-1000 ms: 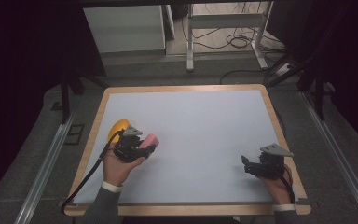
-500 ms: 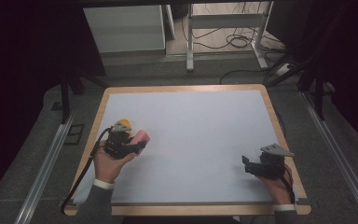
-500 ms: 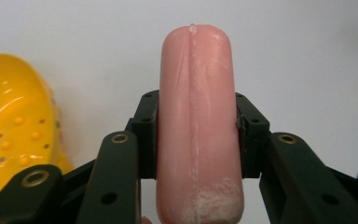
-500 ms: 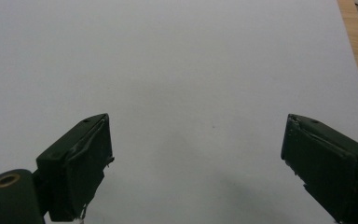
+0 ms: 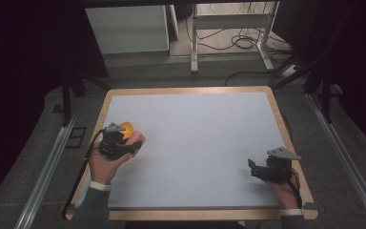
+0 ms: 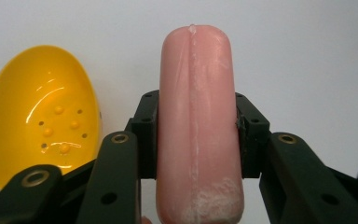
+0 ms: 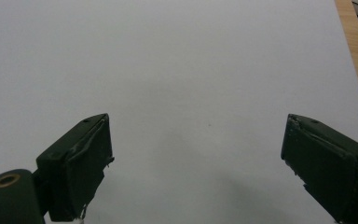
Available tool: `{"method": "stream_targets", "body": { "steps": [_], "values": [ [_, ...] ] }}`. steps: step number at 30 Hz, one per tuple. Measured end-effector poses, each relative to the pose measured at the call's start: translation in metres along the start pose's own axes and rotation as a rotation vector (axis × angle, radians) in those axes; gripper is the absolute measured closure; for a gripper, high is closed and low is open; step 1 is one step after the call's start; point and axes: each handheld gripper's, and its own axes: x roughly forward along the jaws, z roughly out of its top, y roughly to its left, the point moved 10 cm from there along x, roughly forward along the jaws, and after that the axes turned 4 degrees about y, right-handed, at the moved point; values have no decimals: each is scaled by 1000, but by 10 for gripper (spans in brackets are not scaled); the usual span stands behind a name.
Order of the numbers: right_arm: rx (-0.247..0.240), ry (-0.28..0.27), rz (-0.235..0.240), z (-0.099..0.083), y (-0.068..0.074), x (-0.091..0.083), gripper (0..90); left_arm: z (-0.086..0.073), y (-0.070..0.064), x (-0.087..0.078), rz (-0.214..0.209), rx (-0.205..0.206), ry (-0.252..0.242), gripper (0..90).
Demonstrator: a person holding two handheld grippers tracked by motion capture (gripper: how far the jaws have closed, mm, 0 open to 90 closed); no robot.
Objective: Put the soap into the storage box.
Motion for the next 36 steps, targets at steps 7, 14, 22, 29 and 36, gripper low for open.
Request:
{"method": "stream_targets", "body": {
  "steps": [7, 14, 22, 29, 36],
  "values": [
    [-4, 3, -2, 0, 0, 0, 85, 1, 7, -3, 8, -7, -6, 600],
    [-1, 4, 1, -1, 1, 0, 85, 4, 14, -6, 21, -20, -10, 600],
    [0, 2, -4, -1, -1, 0, 85, 6, 23, -7, 34, -32, -11, 600],
    [-2, 4, -1, -1, 0, 0, 84, 7, 31, -8, 44, -40, -8, 600],
    [1, 6, -2, -1, 0, 0, 85, 9, 40, -9, 62, -61, -13, 600]
  ]
}}
